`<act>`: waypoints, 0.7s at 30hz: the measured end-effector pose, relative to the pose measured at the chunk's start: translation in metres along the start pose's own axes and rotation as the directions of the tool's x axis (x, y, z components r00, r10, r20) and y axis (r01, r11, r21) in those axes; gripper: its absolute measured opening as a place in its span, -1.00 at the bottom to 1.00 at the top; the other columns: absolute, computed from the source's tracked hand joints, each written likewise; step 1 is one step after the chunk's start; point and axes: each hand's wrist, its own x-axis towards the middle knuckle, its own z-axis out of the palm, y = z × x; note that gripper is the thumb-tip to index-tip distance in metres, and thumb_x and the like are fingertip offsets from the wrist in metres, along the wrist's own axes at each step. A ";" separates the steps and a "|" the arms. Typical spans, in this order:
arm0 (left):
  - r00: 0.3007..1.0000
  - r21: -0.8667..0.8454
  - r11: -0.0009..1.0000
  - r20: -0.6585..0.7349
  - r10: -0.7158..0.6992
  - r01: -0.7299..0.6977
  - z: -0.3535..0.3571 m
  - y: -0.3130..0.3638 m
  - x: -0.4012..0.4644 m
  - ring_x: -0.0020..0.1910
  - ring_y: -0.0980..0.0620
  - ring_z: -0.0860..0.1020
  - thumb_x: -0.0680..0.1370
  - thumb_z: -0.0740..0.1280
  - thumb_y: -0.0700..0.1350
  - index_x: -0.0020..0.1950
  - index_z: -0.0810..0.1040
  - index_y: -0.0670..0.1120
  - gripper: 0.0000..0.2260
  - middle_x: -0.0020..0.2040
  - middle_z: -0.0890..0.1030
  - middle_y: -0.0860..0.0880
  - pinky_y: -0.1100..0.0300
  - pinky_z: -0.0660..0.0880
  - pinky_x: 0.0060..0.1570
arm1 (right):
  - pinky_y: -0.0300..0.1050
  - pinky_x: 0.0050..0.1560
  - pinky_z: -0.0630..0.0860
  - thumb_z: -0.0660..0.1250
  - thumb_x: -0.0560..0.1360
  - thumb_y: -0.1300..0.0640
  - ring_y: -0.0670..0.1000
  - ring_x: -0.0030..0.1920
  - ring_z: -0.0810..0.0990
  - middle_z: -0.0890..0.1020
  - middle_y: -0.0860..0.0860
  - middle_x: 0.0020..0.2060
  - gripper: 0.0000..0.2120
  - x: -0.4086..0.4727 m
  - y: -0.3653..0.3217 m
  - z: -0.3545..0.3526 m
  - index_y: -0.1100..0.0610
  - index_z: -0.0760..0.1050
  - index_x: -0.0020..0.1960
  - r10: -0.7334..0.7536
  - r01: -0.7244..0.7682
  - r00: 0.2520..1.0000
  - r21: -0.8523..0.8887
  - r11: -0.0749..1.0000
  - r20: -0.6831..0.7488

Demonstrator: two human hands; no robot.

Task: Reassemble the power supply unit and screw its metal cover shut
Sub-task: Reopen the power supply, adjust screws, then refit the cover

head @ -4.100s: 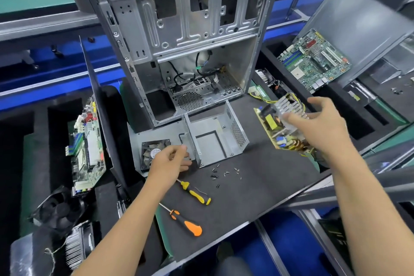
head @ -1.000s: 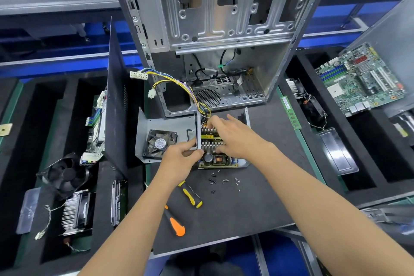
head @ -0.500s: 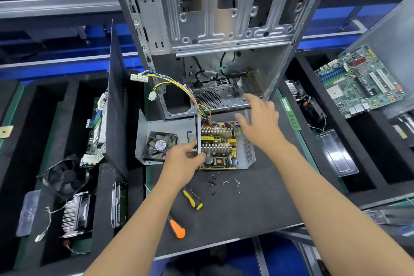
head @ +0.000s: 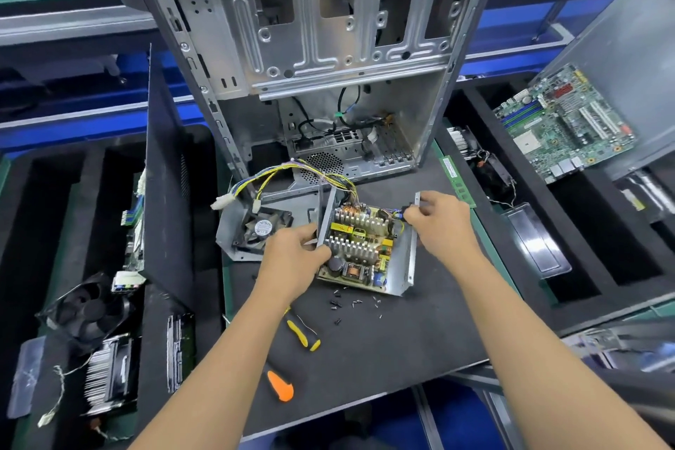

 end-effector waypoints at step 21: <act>0.990 0.484 0.870 -0.036 0.134 -0.100 0.018 -0.011 0.003 -0.20 -0.23 0.50 0.59 0.22 -0.02 -0.01 0.49 -0.10 -0.84 -0.27 0.55 -0.08 -0.02 0.50 -0.19 | -0.18 -0.36 0.63 0.40 0.45 0.13 0.03 -0.30 0.72 0.58 0.08 0.01 -0.80 -0.030 0.036 -0.025 0.06 0.51 0.06 0.464 -0.374 0.877 0.428 0.823 -0.124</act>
